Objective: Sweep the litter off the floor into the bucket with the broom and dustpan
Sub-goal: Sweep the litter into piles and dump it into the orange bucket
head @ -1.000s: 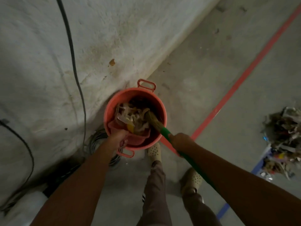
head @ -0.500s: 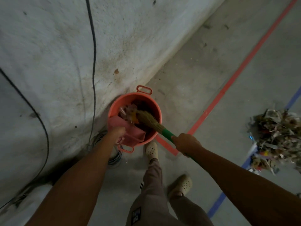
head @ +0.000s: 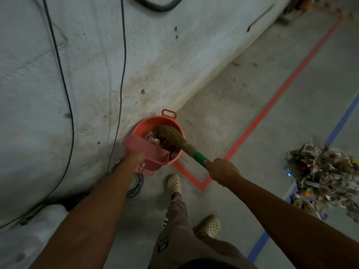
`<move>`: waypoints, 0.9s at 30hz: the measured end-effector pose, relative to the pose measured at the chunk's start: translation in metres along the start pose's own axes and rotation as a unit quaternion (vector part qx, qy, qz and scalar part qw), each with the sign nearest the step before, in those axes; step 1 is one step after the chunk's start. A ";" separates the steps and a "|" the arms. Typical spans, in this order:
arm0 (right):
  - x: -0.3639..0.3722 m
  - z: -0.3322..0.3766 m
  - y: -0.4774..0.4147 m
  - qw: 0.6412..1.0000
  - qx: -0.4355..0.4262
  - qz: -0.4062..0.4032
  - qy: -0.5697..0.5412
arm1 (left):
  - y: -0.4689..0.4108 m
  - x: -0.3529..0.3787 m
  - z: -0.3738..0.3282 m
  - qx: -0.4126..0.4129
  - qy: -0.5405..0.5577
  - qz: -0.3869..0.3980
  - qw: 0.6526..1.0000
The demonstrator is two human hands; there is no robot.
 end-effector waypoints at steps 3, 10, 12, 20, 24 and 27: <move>0.011 -0.013 0.016 1.000 -0.007 -0.021 0.008 | 0.022 0.004 0.010 0.053 -0.010 -0.025 0.998; 0.048 -0.041 0.051 0.971 0.066 -0.058 -0.224 | 0.052 0.014 0.027 0.121 0.009 -0.038 0.992; 0.064 -0.052 0.067 0.960 0.070 -0.054 -0.265 | 0.059 0.021 0.034 0.159 0.001 -0.044 0.986; 0.111 -0.112 0.115 0.897 0.148 -0.109 -0.403 | 0.100 0.079 0.045 0.279 -0.024 0.017 0.960; 0.116 -0.146 0.139 0.850 0.189 -0.141 -0.470 | 0.115 0.122 0.024 0.290 -0.061 0.063 0.953; 0.119 -0.179 0.155 0.806 0.213 -0.172 -0.526 | 0.127 0.164 -0.006 0.312 -0.087 0.099 0.941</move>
Point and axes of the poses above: each hand's wrist, its own y-axis away from the middle knuckle, its own x-axis out of the palm, z = x × y, the point moved 4 cm from there along -y, towards the middle knuckle, and after that the axes turned 4 degrees about z, right-handed, at the moved point
